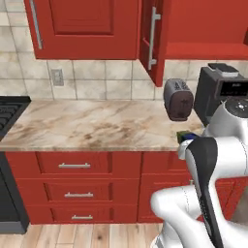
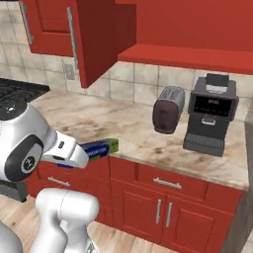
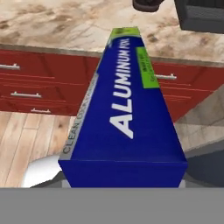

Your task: Retrieve the tupperware and aluminum foil from the cabinet and place them on the dining counter near the plate with tomato and onion to prepare for storing leftovers.

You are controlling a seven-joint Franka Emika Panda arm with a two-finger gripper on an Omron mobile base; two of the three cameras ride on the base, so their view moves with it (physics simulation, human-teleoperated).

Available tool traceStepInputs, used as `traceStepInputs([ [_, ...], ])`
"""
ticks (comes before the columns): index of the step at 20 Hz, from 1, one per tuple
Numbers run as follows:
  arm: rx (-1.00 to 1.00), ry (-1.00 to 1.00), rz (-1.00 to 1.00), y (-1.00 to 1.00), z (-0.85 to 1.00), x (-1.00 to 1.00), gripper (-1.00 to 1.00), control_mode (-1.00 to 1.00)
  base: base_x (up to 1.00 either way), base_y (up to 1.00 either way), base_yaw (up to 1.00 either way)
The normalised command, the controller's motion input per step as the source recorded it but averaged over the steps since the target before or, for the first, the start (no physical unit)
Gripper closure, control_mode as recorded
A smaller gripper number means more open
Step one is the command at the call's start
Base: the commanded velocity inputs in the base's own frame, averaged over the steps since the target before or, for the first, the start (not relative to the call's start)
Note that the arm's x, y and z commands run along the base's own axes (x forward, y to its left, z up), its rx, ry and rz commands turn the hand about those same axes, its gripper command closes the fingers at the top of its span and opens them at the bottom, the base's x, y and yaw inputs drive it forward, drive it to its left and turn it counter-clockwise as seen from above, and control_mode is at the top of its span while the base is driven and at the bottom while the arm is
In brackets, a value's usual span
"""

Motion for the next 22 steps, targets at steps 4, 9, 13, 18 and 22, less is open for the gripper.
traceStepInputs([
  [4, 0.00, 0.00, 0.00, 0.00, 0.00, 0.00, 1.00, 1.00, 0.00, 0.83, 0.76],
  [9, 0.00, 0.00, 0.00, 0.00, 0.00, 0.00, 1.00, 1.00, 0.00, 0.56, 0.83],
  [13, 0.00, 0.00, 0.00, 0.00, 0.00, 0.00, 1.00, 1.00, 0.01, 0.32, 0.87],
  [18, 0.00, 0.00, 0.00, 0.00, 0.00, 0.00, 1.00, 1.00, 0.23, 0.07, 0.84],
  [22, 0.00, 0.00, 0.00, 0.00, 0.00, 0.00, 1.00, 1.00, 0.52, 0.00, 0.76],
])
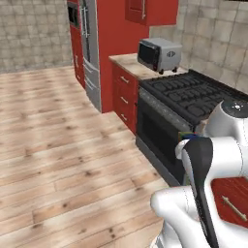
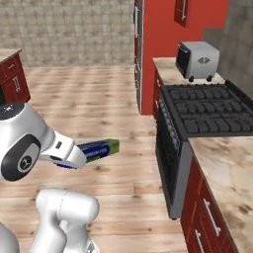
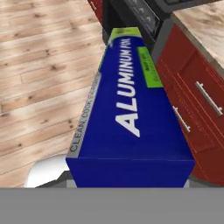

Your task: Retrieve the tupperware and aluminum foil from the cabinet and place them on the dining counter near the plate with tomato and onion to prepare for storing leftovers.

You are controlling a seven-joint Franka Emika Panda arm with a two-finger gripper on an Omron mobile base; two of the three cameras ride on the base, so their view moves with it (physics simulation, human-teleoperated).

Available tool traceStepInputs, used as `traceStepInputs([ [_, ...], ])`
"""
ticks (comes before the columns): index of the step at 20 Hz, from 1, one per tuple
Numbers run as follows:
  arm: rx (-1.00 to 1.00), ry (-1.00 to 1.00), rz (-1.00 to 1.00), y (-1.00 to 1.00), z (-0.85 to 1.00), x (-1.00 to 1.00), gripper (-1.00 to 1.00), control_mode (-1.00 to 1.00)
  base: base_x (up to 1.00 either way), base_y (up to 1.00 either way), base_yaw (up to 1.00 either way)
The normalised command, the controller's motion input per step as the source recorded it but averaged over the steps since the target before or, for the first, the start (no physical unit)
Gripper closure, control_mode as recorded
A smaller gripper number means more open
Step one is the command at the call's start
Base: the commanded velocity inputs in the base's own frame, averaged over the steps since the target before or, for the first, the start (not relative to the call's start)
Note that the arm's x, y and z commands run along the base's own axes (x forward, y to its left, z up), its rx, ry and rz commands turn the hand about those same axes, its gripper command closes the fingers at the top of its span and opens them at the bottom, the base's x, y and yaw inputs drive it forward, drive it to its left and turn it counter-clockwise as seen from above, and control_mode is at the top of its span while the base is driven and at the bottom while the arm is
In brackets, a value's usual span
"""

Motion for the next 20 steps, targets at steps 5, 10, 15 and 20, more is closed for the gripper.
traceStepInputs([
  [5, 0.00, 0.00, 0.00, 0.00, 0.00, 0.00, 1.00, 1.00, 0.65, 0.00, 0.71],
  [10, 0.00, 0.00, 0.00, 0.00, 0.00, 0.00, 1.00, 1.00, 0.79, 0.00, 0.66],
  [15, 0.00, 0.00, 0.00, 0.00, 0.00, 0.00, 1.00, 1.00, 1.00, 0.00, 0.52],
  [20, 0.00, 0.00, 0.00, 0.00, 0.00, 0.00, 1.00, 1.00, 1.00, 0.00, 0.43],
])
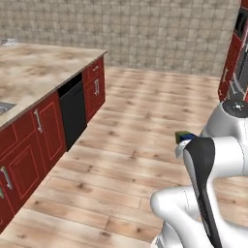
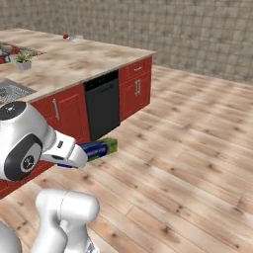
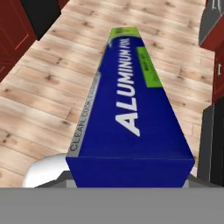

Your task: Retrieve the tupperware and aluminum foil from the cabinet and place them on the dining counter near the plate with tomato and onion to prepare for storing leftovers.

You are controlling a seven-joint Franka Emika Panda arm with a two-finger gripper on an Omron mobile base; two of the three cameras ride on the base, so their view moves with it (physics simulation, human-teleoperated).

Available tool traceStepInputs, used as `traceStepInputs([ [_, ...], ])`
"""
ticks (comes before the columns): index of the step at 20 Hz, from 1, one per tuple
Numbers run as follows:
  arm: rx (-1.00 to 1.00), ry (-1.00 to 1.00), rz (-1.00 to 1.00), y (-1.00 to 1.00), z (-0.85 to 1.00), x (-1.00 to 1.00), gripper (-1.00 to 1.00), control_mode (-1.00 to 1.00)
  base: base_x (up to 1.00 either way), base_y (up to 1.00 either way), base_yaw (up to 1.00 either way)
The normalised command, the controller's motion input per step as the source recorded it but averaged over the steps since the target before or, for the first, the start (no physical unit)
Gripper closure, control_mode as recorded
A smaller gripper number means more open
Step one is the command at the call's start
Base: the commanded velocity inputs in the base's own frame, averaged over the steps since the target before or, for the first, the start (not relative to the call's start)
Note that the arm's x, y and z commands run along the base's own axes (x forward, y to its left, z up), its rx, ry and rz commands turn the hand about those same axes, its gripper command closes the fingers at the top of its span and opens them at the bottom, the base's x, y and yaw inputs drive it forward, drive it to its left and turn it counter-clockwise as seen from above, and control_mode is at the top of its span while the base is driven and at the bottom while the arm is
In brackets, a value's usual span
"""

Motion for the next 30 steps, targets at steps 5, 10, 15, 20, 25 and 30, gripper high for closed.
traceStepInputs([
  [5, 0.00, 0.00, 0.00, 0.00, 0.00, 0.00, 1.00, 1.00, 1.00, -0.29, 0.15],
  [10, 0.00, 0.00, 0.00, 0.00, 0.00, 0.00, 1.00, 1.00, 1.00, -0.49, 0.02],
  [15, 0.00, 0.00, 0.00, 0.00, 0.00, 0.00, 1.00, 1.00, 1.00, -0.49, 0.00],
  [20, 0.00, 0.00, 0.00, 0.00, 0.00, 0.00, 1.00, 1.00, 1.00, -0.43, 0.00],
  [25, 0.00, 0.00, 0.00, 0.00, 0.00, 0.00, 1.00, 1.00, 1.00, -0.40, 0.00],
  [30, 0.00, 0.00, 0.00, 0.00, 0.00, 0.00, 1.00, 1.00, 1.00, -0.36, 0.00],
])
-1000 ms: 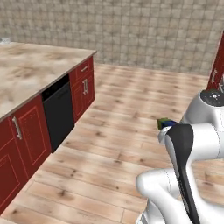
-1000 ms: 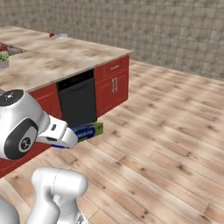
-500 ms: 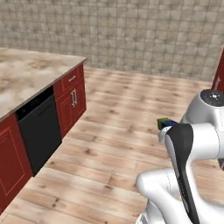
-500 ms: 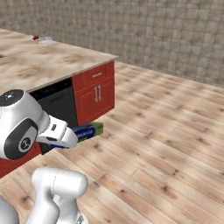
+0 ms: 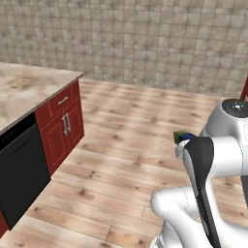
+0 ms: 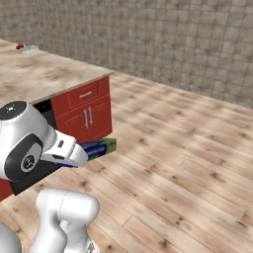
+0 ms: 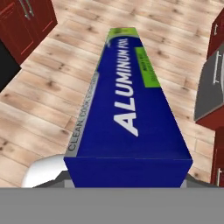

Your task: Retrieve the tupperware and aluminum foil from the cabinet and place them on the dining counter near the plate with tomato and onion to prepare for storing leftovers.

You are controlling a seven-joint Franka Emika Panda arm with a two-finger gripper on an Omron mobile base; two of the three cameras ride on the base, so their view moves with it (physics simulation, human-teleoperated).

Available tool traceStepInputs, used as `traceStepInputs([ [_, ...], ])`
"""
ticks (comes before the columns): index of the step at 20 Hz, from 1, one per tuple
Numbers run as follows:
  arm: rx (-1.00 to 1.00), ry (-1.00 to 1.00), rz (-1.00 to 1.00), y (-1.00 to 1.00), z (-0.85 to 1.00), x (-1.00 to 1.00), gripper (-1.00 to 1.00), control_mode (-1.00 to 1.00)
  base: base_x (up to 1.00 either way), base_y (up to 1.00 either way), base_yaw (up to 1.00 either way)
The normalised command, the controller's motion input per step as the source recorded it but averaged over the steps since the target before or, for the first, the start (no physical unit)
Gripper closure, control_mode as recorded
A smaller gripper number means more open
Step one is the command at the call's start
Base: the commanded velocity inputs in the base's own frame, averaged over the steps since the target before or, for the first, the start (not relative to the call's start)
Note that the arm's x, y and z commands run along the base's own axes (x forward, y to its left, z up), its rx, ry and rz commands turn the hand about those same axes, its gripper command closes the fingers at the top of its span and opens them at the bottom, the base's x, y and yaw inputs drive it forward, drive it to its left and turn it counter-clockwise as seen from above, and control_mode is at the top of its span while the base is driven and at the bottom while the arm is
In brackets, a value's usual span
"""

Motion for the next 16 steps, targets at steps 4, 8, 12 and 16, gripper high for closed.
traceStepInputs([
  [4, 0.00, 0.00, 0.00, 0.00, 0.00, 0.00, 1.00, 1.00, 1.00, -0.30, 0.00],
  [8, 0.00, 0.00, 0.00, 0.00, 0.00, 0.00, 1.00, 1.00, 1.00, -0.31, 0.00],
  [12, 0.00, 0.00, 0.00, 0.00, 0.00, 0.00, 1.00, 1.00, 1.00, -0.25, 0.00],
  [16, 0.00, 0.00, 0.00, 0.00, 0.00, 0.00, 1.00, 1.00, 1.00, -0.09, 0.01],
])
